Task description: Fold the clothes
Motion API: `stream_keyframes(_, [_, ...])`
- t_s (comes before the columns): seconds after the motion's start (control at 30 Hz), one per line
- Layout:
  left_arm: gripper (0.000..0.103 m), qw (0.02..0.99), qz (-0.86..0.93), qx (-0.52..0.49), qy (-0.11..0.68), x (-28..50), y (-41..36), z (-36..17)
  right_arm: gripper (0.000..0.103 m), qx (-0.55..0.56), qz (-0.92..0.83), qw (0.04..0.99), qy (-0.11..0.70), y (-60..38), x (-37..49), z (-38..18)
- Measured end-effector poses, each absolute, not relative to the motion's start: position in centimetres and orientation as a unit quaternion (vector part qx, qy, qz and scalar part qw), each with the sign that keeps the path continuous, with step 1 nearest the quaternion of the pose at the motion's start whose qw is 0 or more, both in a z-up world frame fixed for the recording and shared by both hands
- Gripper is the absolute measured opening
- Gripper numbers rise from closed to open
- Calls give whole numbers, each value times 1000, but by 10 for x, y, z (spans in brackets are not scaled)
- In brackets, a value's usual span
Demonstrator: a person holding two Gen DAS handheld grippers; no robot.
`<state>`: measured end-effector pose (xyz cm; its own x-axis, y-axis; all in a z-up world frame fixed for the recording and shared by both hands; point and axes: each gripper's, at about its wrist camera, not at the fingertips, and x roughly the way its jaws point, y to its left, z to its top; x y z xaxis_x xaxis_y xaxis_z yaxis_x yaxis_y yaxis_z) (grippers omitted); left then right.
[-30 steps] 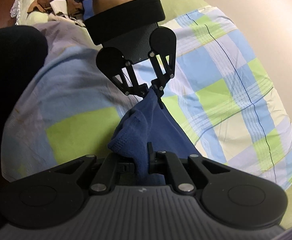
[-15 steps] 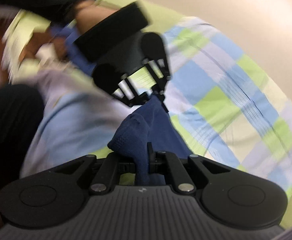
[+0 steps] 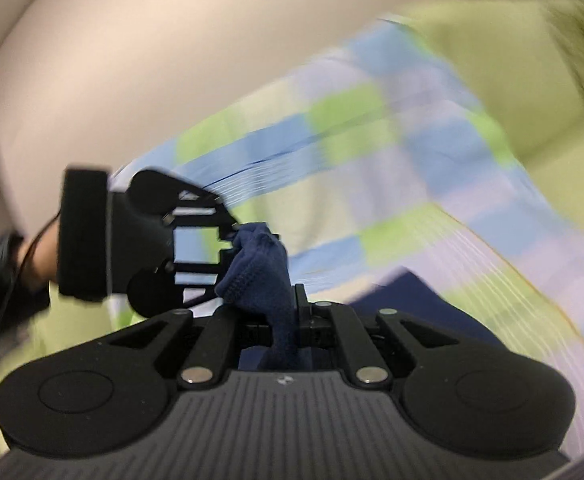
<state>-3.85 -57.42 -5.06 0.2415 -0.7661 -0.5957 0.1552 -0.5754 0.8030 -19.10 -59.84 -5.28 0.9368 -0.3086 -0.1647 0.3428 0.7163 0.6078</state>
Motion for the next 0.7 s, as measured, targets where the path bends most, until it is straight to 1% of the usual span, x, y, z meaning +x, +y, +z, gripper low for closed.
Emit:
stream_keyframes(0.1, [6,371,-583,694,-202,-41,-603,-85,5,409,-185,893,25,-632,-198,-89])
stream_keyframes(0.2, [8,372,-596,691,-171,-37,-615,-108,6,457,-181,870,34,-654,-198,-118])
stream_keyframes(0.27, [17,403,-613,665,-143,-31,-621,-108,8,469,-180,864,39,-662,-197,-131])
stream_keyframes(0.3, [19,418,-621,651,-128,-28,-623,-105,9,472,-180,862,40,-664,-197,-136])
stream_keyframes(0.33, [24,437,-633,630,-103,-22,-626,-101,12,475,-180,860,40,-666,-197,-139])
stream_keyframes(0.37, [35,457,-642,611,-80,-16,-628,-96,13,478,-180,859,40,-668,-197,-142])
stream_keyframes(0.4, [41,470,-643,600,-72,-12,-630,-93,13,480,-180,858,39,-670,-198,-145])
stream_keyframes(0.43, [43,486,-642,590,-64,-8,-632,-89,14,481,-180,857,38,-673,-200,-147])
stream_keyframes(0.57, [43,558,-637,531,-13,19,-638,-68,15,481,-181,857,36,-677,-208,-149])
stream_keyframes(0.7, [44,597,-632,493,25,44,-633,-57,15,475,-199,857,30,-676,-218,-147])
